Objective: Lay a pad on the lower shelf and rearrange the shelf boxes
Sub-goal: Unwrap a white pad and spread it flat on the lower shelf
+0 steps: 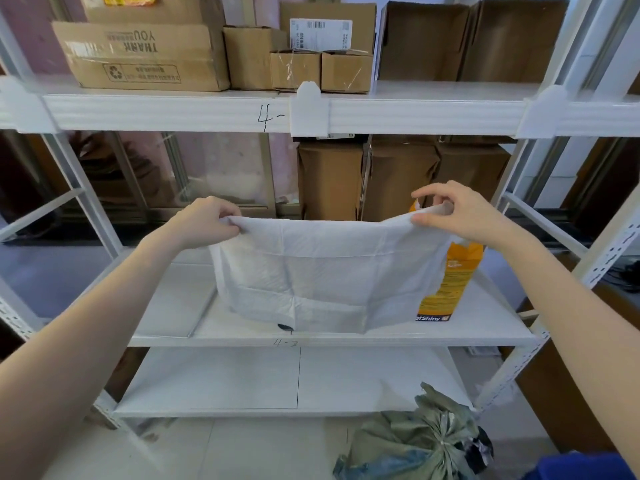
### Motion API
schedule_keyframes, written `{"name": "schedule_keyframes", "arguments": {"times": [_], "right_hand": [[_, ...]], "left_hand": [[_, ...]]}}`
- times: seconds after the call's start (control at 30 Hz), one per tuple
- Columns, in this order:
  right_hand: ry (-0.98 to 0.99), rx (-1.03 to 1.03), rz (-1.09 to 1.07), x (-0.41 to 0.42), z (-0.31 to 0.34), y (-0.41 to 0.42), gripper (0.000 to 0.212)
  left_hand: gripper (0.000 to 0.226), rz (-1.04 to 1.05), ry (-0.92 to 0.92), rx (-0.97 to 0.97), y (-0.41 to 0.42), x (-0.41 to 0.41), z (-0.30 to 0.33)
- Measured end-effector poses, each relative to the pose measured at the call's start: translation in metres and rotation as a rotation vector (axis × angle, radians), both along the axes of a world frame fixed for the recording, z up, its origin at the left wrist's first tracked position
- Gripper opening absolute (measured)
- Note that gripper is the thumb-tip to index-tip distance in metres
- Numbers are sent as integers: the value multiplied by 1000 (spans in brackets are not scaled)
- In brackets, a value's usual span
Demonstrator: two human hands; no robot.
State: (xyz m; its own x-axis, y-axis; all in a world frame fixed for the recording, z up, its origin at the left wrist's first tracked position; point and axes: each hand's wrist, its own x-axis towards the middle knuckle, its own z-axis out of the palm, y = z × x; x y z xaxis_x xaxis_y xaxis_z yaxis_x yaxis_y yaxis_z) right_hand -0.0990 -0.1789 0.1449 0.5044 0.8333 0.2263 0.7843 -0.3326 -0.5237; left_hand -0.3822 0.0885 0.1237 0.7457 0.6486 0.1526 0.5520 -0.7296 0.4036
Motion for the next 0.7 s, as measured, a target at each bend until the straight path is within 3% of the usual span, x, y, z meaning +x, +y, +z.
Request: {"name": "schedule_keyframes", "arguments": {"times": [0.17, 0.27, 0.37, 0.5, 0.7], "right_hand": [[-198, -74, 7, -9, 2, 4, 28], [-313, -31, -55, -12, 5, 7, 32], [-265, -65, -37, -14, 10, 12, 39], [-105, 88, 85, -21, 19, 16, 34], [-82, 331, 111, -32, 29, 32, 9]], "left_hand": [[19, 64, -9, 30, -1, 2, 6], [15, 39, 90, -20, -4, 1, 8], [50, -6, 222, -79, -9, 0, 7], [63, -108, 262, -55, -16, 2, 10], [38, -250, 186, -275, -62, 33, -8]]}}
